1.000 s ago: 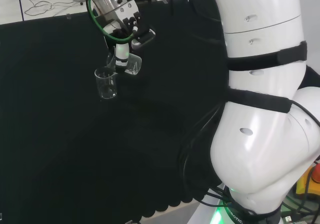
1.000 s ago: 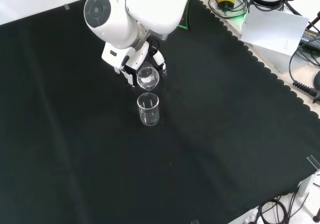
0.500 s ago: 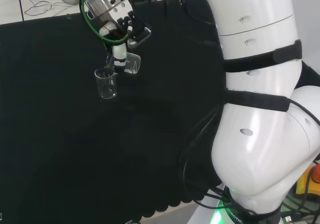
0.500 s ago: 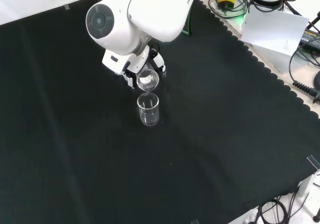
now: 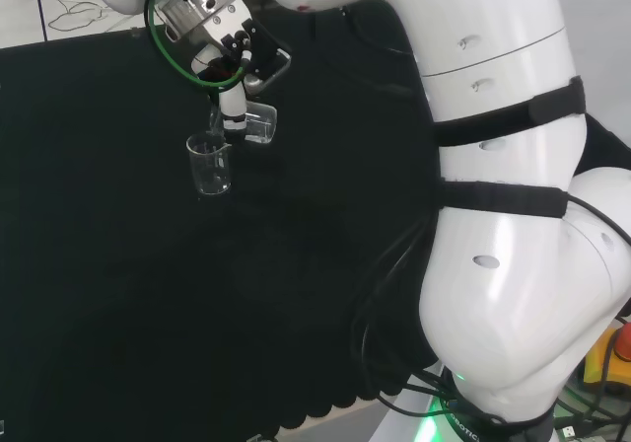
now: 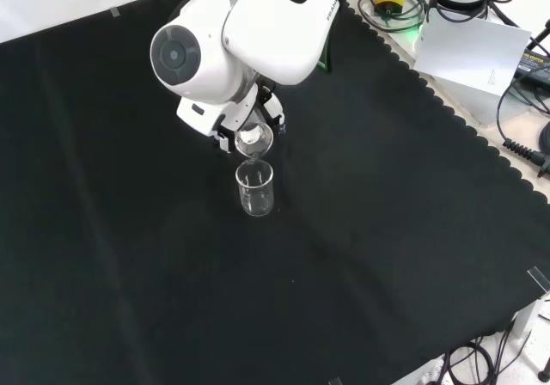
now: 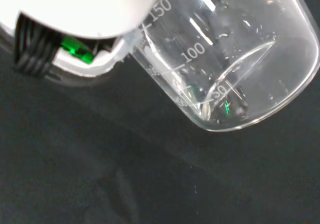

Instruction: Pour the water from the handheld beaker into the one on the table.

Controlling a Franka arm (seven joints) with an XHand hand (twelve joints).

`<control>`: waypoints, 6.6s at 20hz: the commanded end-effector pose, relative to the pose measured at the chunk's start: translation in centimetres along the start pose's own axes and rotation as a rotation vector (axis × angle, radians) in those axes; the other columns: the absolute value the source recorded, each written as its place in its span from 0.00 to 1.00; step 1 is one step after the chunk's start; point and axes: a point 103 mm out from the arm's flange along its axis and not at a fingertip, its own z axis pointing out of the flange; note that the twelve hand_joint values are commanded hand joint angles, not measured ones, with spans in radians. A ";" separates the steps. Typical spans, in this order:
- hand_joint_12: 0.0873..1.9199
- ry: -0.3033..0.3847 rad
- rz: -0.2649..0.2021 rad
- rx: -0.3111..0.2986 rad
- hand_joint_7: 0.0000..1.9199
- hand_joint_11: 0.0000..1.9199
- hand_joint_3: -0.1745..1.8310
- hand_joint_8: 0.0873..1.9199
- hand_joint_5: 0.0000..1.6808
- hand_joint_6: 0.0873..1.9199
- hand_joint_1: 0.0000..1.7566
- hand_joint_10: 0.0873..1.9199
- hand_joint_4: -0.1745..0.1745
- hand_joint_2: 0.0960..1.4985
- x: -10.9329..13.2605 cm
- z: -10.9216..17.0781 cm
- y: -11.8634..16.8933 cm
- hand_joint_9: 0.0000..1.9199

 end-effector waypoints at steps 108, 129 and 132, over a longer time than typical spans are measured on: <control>0.43 -0.247 0.081 0.260 0.73 0.58 0.54 0.28 0.72 0.43 0.74 0.22 0.58 0.30 3.2 -4.3 -0.2 0.68; 0.43 -0.256 0.074 0.279 0.73 0.58 0.54 0.29 0.72 0.44 0.74 0.22 0.58 0.30 3.8 -4.7 -0.3 0.68; 0.43 -0.255 0.076 0.281 0.72 0.58 0.54 0.30 0.71 0.44 0.74 0.23 0.58 0.31 3.7 -4.7 -0.4 0.67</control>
